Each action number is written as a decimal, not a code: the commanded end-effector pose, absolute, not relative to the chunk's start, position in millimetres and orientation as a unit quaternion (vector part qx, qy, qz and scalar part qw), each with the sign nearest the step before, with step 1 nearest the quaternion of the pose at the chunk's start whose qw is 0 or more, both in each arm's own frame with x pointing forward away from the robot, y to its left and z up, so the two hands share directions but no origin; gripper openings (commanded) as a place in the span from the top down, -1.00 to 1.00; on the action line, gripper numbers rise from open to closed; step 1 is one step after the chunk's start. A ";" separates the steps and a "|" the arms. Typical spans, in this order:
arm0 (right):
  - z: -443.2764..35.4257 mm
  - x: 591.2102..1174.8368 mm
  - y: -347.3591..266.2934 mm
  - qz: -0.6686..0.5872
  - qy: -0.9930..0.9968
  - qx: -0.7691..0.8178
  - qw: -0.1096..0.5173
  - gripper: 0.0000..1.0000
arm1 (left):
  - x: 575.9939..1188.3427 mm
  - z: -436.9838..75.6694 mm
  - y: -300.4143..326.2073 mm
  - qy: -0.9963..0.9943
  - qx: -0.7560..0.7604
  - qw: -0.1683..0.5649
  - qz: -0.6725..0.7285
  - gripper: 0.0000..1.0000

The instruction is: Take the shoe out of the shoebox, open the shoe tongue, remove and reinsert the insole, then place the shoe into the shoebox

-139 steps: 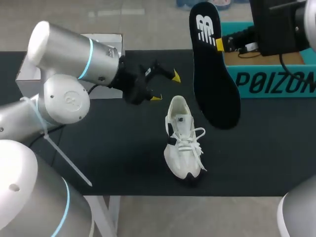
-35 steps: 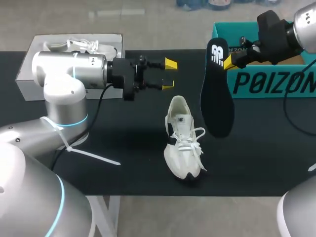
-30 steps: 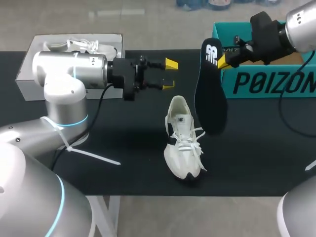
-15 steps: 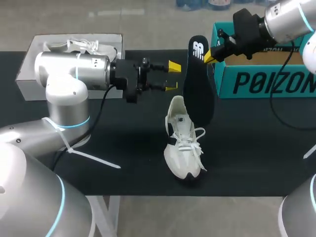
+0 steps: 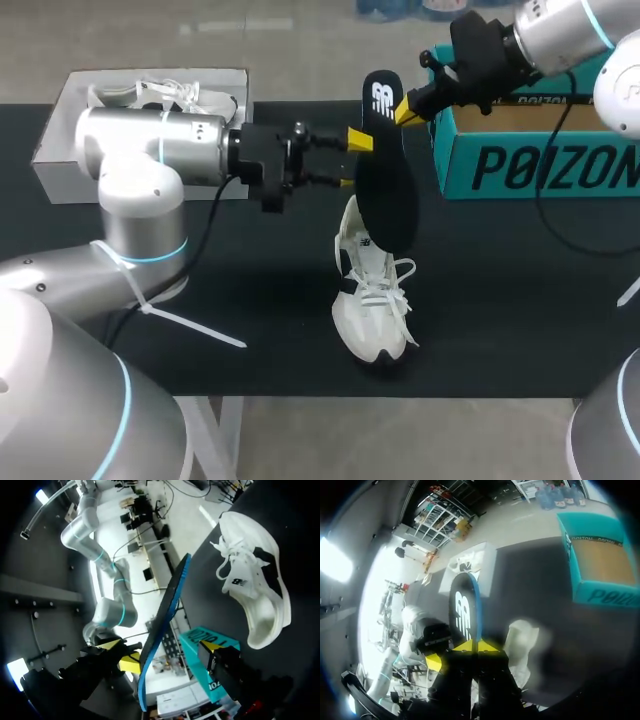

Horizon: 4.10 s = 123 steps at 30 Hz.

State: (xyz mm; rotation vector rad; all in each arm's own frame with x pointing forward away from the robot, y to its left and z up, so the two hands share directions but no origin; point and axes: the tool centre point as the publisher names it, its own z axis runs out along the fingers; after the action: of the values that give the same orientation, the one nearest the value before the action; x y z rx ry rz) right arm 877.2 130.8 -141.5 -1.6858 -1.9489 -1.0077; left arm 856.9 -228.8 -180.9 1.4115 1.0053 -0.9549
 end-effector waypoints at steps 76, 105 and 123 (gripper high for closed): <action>-109.3 805.9 93.0 -0.343 -0.730 -0.586 0.074 -1.00 | 860.9 -197.9 -205.3 0.430 0.616 0.532 -0.390 1.00; -57.3 739.0 110.1 -0.323 -0.822 -0.466 -0.056 -1.00 | 873.6 -201.9 -202.4 0.443 0.618 0.524 -0.384 1.00; -53.7 722.6 109.8 -0.289 -0.829 -0.474 -0.068 -1.00 | 871.4 -199.3 -200.6 0.457 0.617 0.523 -0.369 1.00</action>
State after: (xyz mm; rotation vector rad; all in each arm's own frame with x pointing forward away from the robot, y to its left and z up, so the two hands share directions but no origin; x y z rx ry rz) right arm 720.5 108.2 -52.1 -1.5580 -2.7254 -0.9516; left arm 874.3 -200.8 -200.7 1.4787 1.0905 -0.8910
